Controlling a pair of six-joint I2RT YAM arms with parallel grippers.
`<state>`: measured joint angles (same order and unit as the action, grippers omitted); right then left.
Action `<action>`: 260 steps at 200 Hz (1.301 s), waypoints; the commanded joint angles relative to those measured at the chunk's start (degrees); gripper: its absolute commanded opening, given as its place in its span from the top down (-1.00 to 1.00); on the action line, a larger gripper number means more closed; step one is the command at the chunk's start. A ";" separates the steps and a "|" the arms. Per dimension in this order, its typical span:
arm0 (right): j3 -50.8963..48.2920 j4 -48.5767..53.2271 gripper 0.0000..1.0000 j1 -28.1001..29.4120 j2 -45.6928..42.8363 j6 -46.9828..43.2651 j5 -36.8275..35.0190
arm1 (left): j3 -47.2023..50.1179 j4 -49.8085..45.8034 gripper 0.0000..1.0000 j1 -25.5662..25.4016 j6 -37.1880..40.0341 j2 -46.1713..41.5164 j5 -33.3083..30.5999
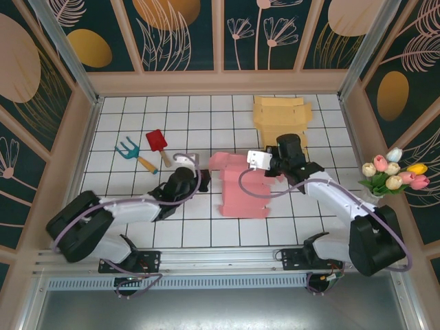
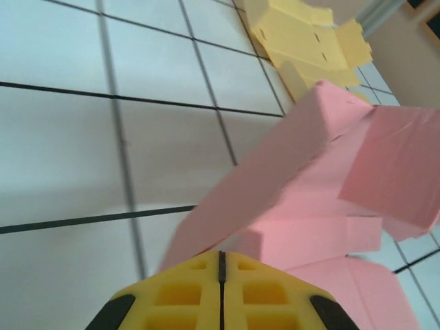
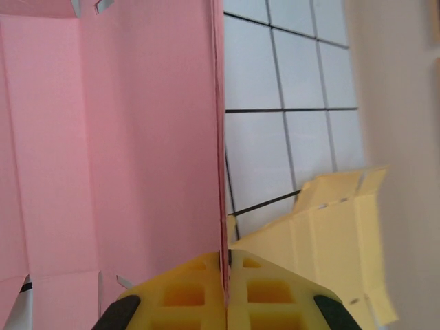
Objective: Fold the paper box
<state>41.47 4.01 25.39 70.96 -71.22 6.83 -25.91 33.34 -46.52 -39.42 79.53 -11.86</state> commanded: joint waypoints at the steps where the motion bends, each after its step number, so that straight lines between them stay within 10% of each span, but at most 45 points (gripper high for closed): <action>1: -1.97 -8.36 1.00 2.44 -1.12 -2.35 -5.05 | 3.77 0.44 0.80 -0.14 3.87 -6.49 -11.18; 111: -5.74 -24.81 1.00 9.56 6.85 -8.81 -10.00 | 8.99 -0.62 0.69 1.46 6.80 -8.00 -26.14; 260: -14.66 -43.85 1.00 6.30 13.44 -24.05 -5.07 | 5.14 17.43 0.65 6.54 18.44 10.77 -10.28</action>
<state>28.88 -38.09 32.25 84.71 -90.85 0.08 -19.31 45.25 -40.75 -24.47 88.01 -25.50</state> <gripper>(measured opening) 0.076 0.177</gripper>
